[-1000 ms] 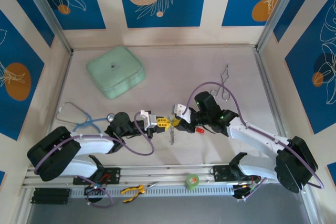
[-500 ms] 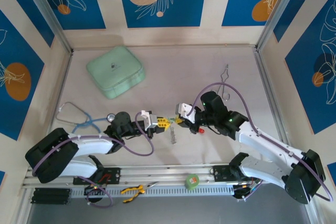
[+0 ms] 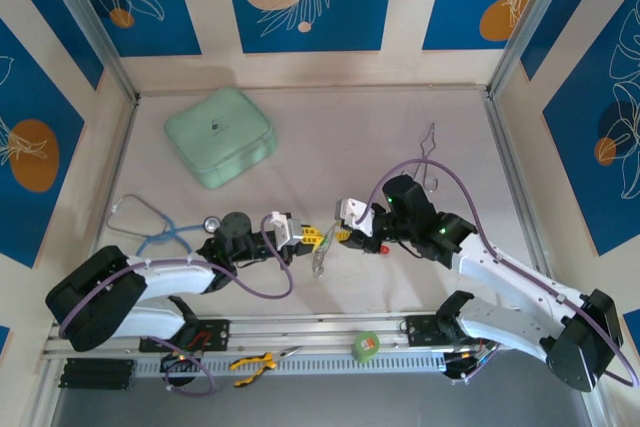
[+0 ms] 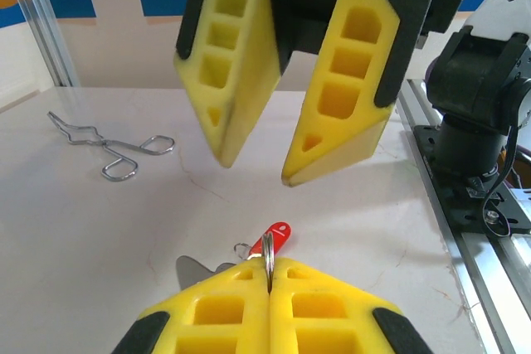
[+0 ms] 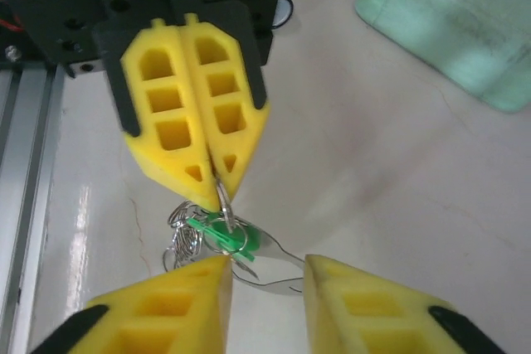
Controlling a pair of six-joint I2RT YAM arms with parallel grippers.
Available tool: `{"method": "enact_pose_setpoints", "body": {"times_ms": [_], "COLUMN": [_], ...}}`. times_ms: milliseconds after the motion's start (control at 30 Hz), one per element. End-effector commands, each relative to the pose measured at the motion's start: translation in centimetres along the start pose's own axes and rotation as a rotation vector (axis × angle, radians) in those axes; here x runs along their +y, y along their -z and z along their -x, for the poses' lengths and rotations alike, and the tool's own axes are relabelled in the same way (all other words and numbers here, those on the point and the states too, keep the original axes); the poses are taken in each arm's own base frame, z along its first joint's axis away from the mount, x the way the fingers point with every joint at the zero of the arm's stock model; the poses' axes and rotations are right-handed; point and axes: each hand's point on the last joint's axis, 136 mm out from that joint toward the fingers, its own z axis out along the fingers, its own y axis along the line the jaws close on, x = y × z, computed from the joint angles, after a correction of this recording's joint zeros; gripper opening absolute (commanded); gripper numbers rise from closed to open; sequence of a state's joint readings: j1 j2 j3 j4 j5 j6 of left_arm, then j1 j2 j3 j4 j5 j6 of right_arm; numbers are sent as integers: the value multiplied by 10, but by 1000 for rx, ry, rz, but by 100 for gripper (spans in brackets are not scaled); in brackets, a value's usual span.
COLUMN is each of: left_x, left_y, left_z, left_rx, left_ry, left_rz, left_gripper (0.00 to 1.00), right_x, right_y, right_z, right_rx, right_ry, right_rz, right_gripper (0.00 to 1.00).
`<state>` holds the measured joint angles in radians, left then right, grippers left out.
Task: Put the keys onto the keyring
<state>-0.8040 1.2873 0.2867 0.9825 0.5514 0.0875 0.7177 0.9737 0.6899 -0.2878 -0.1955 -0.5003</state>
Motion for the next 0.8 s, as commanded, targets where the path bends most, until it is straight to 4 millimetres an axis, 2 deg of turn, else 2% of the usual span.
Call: {"method": "enact_pose_setpoints", "body": {"times_ms": [0, 200, 367, 567, 767], "left_x": [-4, -6, -6, -7, -6], "left_y": [-1, 0, 0, 1, 2], "left_z": [22, 28, 30, 30, 29], "left_rx": [-65, -94, -100, -101, -98], "left_ry": [-52, -53, -54, -52, -53], "left_rz": [-24, -31, -29, -32, -23], "left_gripper": [0, 0, 0, 0, 0], "right_x": [2, 5, 13, 11, 23], "right_y": [-12, -30, -38, -43, -43], "right_z": [-14, -26, -26, -15, -7], "right_rx": [4, -7, -35, -90, -142], "right_ry": [-33, -74, -97, -102, -93], "right_rz": [7, 37, 96, 112, 196], "right_gripper": [37, 39, 39, 39, 41]}}
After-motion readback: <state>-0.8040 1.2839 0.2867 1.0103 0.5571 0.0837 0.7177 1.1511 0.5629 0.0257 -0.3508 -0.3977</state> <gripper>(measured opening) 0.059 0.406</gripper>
